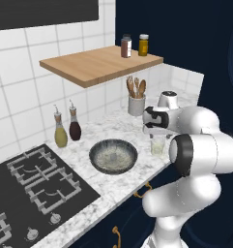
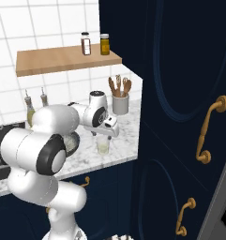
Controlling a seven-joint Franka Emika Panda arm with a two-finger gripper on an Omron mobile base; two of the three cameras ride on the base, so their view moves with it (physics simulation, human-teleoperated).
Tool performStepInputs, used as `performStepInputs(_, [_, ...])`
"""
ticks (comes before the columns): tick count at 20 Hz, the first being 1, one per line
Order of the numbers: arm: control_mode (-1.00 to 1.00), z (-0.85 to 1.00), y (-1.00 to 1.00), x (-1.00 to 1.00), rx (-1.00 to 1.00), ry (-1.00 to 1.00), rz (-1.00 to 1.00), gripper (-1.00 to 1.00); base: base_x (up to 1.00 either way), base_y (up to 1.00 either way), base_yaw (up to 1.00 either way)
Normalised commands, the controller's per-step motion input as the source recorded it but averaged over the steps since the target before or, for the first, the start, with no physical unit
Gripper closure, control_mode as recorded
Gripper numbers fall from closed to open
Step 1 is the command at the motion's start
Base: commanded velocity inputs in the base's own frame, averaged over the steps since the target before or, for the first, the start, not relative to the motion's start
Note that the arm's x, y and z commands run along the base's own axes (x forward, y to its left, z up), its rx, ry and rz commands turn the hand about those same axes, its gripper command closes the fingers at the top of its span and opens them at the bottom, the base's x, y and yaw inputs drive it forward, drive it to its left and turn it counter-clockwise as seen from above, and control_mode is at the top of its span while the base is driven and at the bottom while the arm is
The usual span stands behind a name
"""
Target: Grab a lemon wedge from the fridge and one ice cube from the ice bowl, and put them in the glass of lemonade.
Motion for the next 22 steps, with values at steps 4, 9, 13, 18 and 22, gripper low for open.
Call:
performStepInputs(4, [-1.0,0.21,0.0,-0.21,0.04,-0.12,0.0,-1.0,0.0,0.0,0.0])
performStepInputs(9, [-1.0,0.11,-0.02,-0.25,0.04,-0.1,0.0,-1.0,0.0,0.0,0.0])
performStepInputs(13, [-1.0,0.03,0.0,-0.81,0.02,-0.07,0.0,-1.0,0.0,0.0,0.0])
performStepInputs(18, [-1.0,0.53,0.0,-0.99,0.0,0.0,0.02,-1.0,0.0,0.0,0.0])
performStepInputs(22, [-1.0,0.55,0.42,-0.99,0.0,0.04,0.07,-1.0,0.0,0.0,0.0])
